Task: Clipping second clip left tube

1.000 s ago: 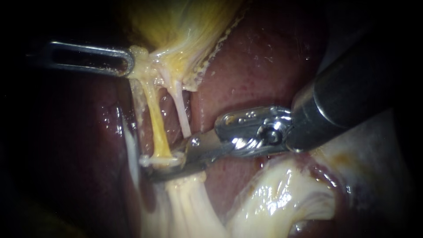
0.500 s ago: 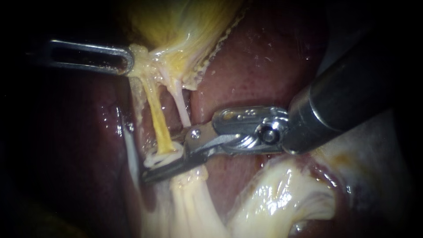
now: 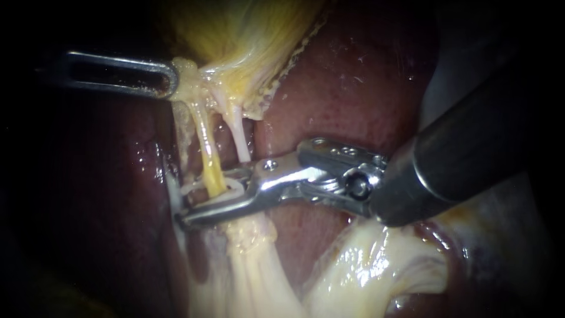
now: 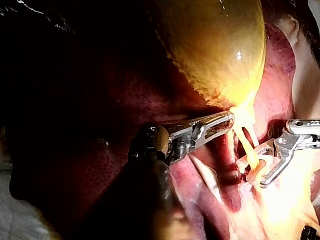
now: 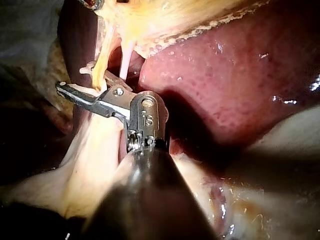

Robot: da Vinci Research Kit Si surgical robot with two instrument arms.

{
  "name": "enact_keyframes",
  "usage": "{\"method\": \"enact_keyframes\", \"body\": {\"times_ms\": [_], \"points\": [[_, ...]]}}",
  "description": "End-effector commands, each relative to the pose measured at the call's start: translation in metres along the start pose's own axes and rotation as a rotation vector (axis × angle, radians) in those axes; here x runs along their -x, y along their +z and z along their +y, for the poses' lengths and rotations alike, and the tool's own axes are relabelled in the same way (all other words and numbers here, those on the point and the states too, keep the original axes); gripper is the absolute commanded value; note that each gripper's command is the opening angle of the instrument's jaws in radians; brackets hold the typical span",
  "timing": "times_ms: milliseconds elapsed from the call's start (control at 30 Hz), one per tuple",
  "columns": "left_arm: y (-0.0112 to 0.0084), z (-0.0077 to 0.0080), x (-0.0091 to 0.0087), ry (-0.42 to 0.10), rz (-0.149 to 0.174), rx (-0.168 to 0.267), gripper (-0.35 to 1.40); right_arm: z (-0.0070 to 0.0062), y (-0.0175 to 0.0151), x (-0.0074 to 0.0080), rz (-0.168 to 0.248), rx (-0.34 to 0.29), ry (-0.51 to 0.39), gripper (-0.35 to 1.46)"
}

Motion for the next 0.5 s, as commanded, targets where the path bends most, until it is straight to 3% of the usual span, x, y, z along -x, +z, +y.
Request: {"method": "enact_keyframes", "body": {"times_ms": [33, 333, 500], "points": [[-0.0001, 0.0001, 0.0000, 0.000, -0.001, 0.001, -0.35, -0.0002, -0.0002, 0.0000, 0.001, -0.011, -0.002, 0.49], [-0.0002, 0.0006, 0.0000, 0.000, -0.003, 0.006, -0.35, -0.0019, 0.0001, 0.0002, -0.008, -0.066, -0.003, 0.47], [-0.0002, 0.0007, 0.0000, 0.000, -0.003, 0.006, -0.35, -0.0021, 0.0002, -0.0002, -0.010, -0.071, -0.001, 0.38]]}}
